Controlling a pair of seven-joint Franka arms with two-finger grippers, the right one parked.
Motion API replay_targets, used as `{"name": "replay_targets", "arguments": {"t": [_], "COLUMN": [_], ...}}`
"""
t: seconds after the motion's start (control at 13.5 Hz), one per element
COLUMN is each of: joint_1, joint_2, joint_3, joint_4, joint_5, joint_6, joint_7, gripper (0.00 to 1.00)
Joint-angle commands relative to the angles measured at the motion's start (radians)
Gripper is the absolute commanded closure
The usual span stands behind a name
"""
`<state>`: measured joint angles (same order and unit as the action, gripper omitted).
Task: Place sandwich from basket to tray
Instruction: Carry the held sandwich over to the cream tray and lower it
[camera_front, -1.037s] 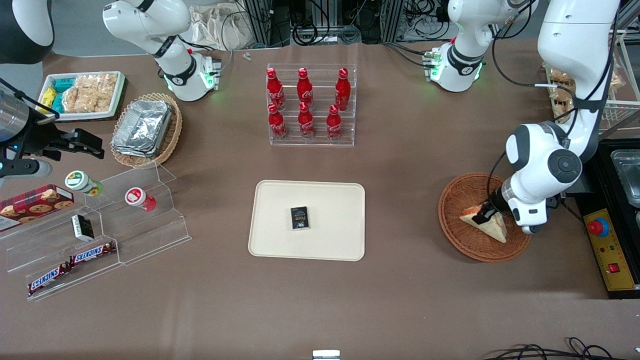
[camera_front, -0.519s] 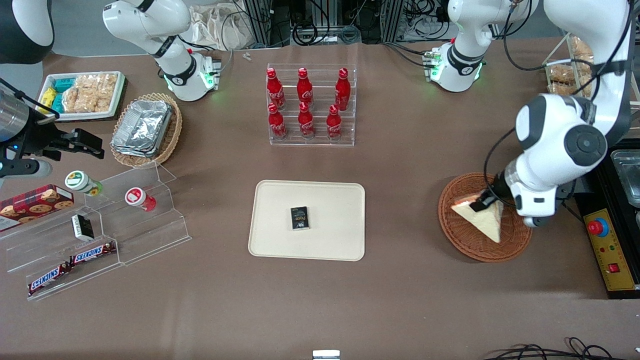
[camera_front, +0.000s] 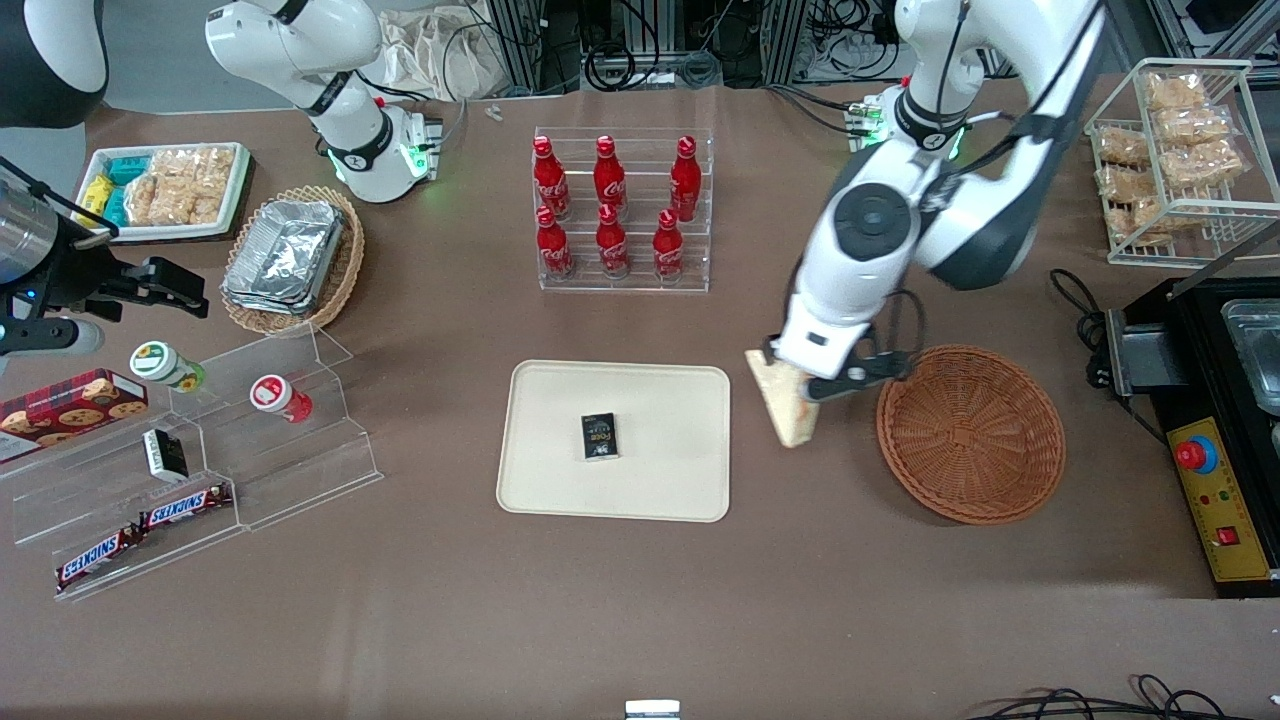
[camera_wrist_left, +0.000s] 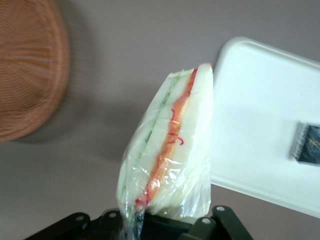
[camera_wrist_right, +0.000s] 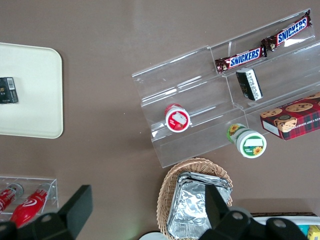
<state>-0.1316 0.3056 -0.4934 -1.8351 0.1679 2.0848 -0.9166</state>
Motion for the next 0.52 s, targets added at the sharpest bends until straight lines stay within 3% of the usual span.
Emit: {"name": "replay_targets", "arguments": {"t": [0.0,0.44], "joint_1": [-0.054,-0.095], "joint_2": [0.119,0.265], "joint_3": [0.001,0.001], "joint_4": [0.063,0.077], "joint_5": [0.082,0.294], "joint_6": [0.069,0.23], "joint_7": [0.004,0.002], "gripper": [1.0,1.0]}}
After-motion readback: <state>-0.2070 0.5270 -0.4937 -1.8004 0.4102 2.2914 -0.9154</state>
